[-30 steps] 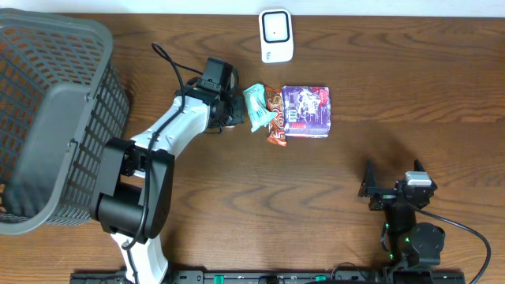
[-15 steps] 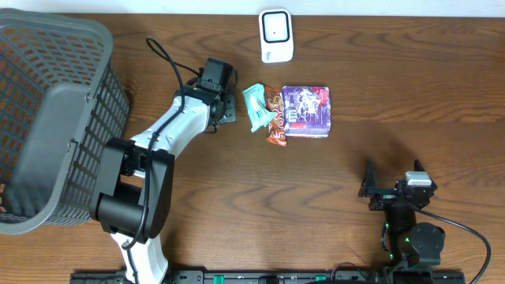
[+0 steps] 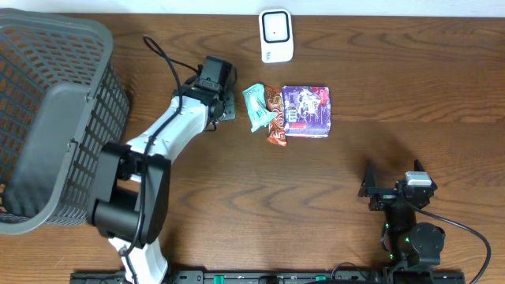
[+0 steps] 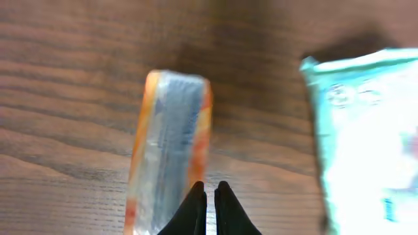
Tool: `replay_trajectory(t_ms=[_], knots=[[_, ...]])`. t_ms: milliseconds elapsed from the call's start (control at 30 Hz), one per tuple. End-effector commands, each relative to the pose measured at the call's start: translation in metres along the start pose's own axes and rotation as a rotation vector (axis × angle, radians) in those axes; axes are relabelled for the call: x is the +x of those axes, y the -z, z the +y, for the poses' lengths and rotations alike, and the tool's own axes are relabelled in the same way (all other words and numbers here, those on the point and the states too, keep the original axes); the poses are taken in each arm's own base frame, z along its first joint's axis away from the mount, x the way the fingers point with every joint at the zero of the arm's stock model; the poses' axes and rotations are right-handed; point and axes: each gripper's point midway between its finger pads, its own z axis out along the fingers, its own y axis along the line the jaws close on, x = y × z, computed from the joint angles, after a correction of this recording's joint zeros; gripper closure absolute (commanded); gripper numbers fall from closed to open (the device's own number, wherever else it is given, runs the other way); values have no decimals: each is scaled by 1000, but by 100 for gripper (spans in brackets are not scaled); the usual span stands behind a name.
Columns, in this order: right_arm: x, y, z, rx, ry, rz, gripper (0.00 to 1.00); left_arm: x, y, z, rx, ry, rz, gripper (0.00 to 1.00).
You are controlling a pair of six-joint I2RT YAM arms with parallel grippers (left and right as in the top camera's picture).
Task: Scan the item barcode
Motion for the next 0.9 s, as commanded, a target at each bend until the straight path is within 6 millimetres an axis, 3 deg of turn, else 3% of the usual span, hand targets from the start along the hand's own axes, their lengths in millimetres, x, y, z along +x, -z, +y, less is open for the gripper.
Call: replay_trajectory(t_ms=[0, 133, 167, 267, 333, 567, 867], knots=[[0, 0, -1, 4, 14, 0, 1, -19, 32, -11, 57, 33, -74, 93], [0, 0, -1, 3, 14, 0, 1, -21, 34, -10, 57, 34, -79, 92], [0, 0, -1, 3, 14, 0, 1, -21, 34, -9, 53, 35, -80, 83], [0, 0, -1, 3, 14, 0, 1, -24, 34, -1, 19, 33, -95, 27], [0, 0, -1, 4, 14, 0, 1, -26, 34, 5, -3, 33, -100, 13], [0, 0, -1, 3, 14, 0, 1, -19, 24, 17, -27, 22, -70, 11], [0, 0, -1, 3, 14, 0, 1, -3, -4, 23, -58, -20, -5, 11]])
